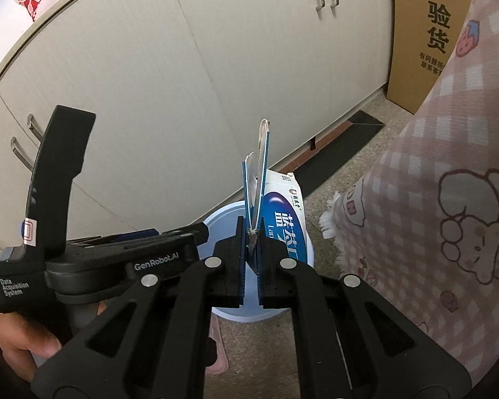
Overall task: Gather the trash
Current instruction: 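Carry both items to the blue wastebasket and open the left tool over it, then open the right tool over the wastebasket to drop the box, then grasp the tissue bundle with the left tool while the right grasps the beige cloth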
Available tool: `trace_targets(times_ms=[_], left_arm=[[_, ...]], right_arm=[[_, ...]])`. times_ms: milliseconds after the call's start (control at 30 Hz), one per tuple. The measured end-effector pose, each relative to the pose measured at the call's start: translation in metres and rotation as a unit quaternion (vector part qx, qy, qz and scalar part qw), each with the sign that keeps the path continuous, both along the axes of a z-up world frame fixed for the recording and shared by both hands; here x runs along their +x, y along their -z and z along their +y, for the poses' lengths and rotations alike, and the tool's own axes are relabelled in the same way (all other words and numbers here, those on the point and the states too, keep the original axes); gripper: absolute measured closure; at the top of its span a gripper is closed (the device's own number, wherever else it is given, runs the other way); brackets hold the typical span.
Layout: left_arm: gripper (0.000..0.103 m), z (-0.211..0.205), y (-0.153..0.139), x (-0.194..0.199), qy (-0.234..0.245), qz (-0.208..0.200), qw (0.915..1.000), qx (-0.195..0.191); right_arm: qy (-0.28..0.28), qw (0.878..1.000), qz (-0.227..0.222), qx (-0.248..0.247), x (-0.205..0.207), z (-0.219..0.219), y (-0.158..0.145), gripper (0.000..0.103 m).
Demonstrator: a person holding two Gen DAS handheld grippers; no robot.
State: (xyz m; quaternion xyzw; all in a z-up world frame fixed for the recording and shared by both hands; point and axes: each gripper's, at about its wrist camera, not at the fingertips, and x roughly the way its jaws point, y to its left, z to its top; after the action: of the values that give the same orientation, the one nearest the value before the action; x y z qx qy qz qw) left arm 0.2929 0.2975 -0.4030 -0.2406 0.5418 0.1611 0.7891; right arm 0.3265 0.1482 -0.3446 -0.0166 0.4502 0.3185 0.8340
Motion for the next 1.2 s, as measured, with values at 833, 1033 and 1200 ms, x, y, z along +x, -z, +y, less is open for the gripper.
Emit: trace_targets(times_ms=[833,1033,1200], left_arm=[[0.037,0.022,-0.110,-0.058,-0.079,-0.089,0.9896,0.080],[0.036,0.000,-0.157,-0.080,-0.068,-0.131,0.9845,0.095],[0.035,-0.027,-0.202,-0.099,-0.053,-0.175,0.9776,0.104]], right_arm=[[-0.003,0.998,-0.060,0.036,-0.012,0.023,-0.060,0.057],[0.013,0.994,-0.096,0.052,-0.038,-0.002,-0.110,0.057],[0.026,0.989,-0.125,0.073,-0.063,-0.032,-0.153,0.057]])
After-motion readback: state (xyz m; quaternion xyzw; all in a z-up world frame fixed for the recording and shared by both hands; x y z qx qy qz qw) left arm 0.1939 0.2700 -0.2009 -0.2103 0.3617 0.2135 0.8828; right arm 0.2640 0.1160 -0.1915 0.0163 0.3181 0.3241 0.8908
